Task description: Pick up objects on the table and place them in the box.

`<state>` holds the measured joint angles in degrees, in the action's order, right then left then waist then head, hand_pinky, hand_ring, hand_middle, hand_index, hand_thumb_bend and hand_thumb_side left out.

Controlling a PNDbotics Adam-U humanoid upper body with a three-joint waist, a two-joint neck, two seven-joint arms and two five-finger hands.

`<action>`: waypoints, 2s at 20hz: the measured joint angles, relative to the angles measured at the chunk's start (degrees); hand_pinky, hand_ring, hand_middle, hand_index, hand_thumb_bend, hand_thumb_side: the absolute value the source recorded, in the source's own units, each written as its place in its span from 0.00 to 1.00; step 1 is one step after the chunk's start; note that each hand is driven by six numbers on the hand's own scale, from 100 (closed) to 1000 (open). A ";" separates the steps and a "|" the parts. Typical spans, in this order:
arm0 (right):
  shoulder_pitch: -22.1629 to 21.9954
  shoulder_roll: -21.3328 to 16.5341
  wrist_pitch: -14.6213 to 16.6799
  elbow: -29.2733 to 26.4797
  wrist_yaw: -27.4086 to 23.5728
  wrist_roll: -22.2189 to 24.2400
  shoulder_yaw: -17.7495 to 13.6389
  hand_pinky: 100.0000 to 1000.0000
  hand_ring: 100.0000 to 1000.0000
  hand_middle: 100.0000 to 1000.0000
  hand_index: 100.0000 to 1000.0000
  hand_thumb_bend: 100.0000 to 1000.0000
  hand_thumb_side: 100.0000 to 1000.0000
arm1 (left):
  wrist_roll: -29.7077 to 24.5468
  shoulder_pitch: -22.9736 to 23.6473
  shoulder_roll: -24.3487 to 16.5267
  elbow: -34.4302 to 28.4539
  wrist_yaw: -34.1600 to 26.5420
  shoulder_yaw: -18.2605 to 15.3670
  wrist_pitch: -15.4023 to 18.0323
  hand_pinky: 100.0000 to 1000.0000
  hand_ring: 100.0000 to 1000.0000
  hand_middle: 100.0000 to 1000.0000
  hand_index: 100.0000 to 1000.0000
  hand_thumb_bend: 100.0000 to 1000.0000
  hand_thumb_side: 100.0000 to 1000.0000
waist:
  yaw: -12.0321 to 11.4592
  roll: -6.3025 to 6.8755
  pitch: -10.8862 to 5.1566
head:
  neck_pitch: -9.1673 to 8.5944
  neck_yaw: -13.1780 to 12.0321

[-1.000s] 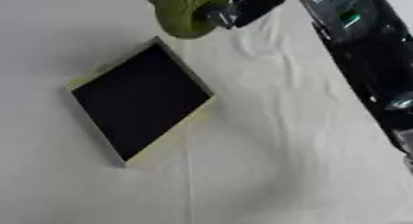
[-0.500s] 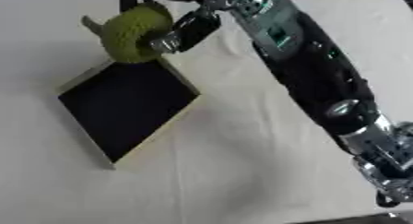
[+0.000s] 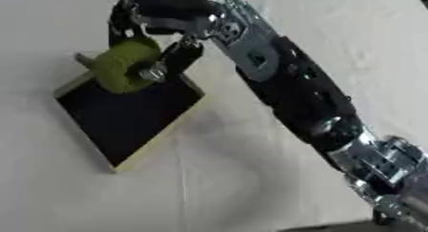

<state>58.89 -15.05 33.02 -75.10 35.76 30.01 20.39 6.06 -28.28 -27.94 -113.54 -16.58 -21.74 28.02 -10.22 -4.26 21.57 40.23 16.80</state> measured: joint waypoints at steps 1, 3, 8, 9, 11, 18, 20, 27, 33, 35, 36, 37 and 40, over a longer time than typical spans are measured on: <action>-0.03 0.25 0.41 0.47 0.97 -0.22 0.19 0.57 0.76 0.50 0.66 0.00 0.00 | 0.04 0.00 -0.12 0.00 0.01 0.08 0.07 0.58 0.63 0.53 0.68 0.00 0.26 | -0.01 0.00 -0.04 | 0.00 0.02; -0.39 0.59 1.27 1.73 3.14 -0.72 0.52 0.60 0.80 0.57 0.71 0.00 0.09 | 0.05 0.00 -0.18 -0.01 0.01 0.09 0.14 0.58 0.63 0.53 0.68 0.00 0.27 | -0.01 0.00 -0.05 | 0.00 0.09; -0.95 1.52 4.16 5.36 7.93 -0.69 0.95 0.75 0.96 0.80 0.87 0.00 0.04 | 0.03 -0.15 -0.18 -0.03 0.01 0.12 0.16 0.58 0.63 0.53 0.68 0.00 0.27 | -0.01 0.00 -0.05 | 0.00 0.23; -0.96 1.71 4.36 5.84 8.45 -0.88 0.98 0.79 0.99 0.83 0.89 0.00 0.03 | 0.03 -0.24 -0.18 -0.03 0.01 0.12 0.15 0.58 0.63 0.53 0.68 0.00 0.28 | -0.01 0.00 -0.05 | 0.00 0.23; -0.96 1.78 4.66 6.36 9.10 -1.18 0.89 0.83 1.00 0.88 0.92 0.00 0.00 | 0.02 -0.42 -0.18 -0.04 0.01 0.12 0.14 0.58 0.63 0.53 0.68 0.00 0.28 | 0.00 0.00 -0.05 | 0.00 0.23; -0.94 1.64 5.38 4.52 8.38 -1.90 -0.66 0.86 1.00 0.89 0.96 0.00 0.13 | -0.10 -0.42 -0.12 -0.05 0.00 0.11 -0.19 0.58 0.63 0.53 0.68 0.00 0.30 | 0.13 0.00 -0.05 | 0.00 0.19; -0.94 1.47 5.03 2.98 7.00 -1.55 -1.44 0.85 1.00 0.88 0.96 0.00 0.11 | -0.08 -0.43 -0.10 -0.05 0.00 0.11 -0.27 0.58 0.63 0.53 0.68 0.00 0.30 | 0.19 0.00 -0.05 | 0.00 0.16; -0.50 -1.83 0.28 -6.08 -7.16 2.23 -6.69 0.82 1.00 0.84 0.96 0.00 0.00 | 0.21 -0.69 0.33 -0.06 -0.01 0.10 -0.55 0.58 0.63 0.53 0.68 0.00 0.31 | 0.65 -0.03 -0.05 | 0.00 -0.36; -0.70 -11.26 -7.55 -14.48 -22.30 0.58 -12.40 0.80 1.00 0.82 0.94 0.00 0.00 | 0.43 -1.64 0.82 -0.08 -0.10 0.12 -1.37 0.58 0.63 0.53 0.68 0.00 0.33 | 1.85 -0.38 -0.41 | 0.01 -1.79; -2.32 -15.36 -8.76 -15.87 -27.05 -1.63 -13.99 0.79 0.98 0.77 0.89 0.00 0.00 | 0.38 -2.06 1.08 -0.09 -0.16 0.14 -1.81 0.58 0.63 0.53 0.68 0.00 0.36 | 2.41 -0.72 -0.42 | 0.01 -2.40; -3.61 -17.57 -8.62 -16.44 -29.44 -3.08 -14.71 0.78 0.97 0.76 0.87 0.00 0.00 | 0.35 -2.17 1.32 -0.09 -0.17 0.14 -2.12 0.58 0.63 0.53 0.68 0.00 0.37 | 2.74 -0.85 -0.43 | 0.02 -2.75; -5.32 -19.95 -8.13 -16.91 -31.64 -4.70 -15.43 0.78 0.97 0.75 0.86 0.00 0.00 | 0.39 -2.39 1.53 -0.09 -0.18 0.13 -2.49 0.58 0.63 0.53 0.68 0.00 0.39 | 3.07 -1.02 -0.43 | 0.03 -3.16; -11.16 -26.33 -5.95 -17.96 -36.94 -9.94 -17.44 0.76 0.95 0.72 0.84 0.00 0.09 | 0.90 -3.15 2.26 -0.09 -0.20 0.04 -3.64 0.58 0.63 0.53 0.68 0.00 0.41 | 3.82 -1.46 -0.43 | 0.04 -4.28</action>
<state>47.73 -41.38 27.07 -93.05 -1.18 20.07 2.95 6.96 -31.43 -25.67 -113.63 -16.79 -21.70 24.39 -6.40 -5.73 21.14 40.28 12.52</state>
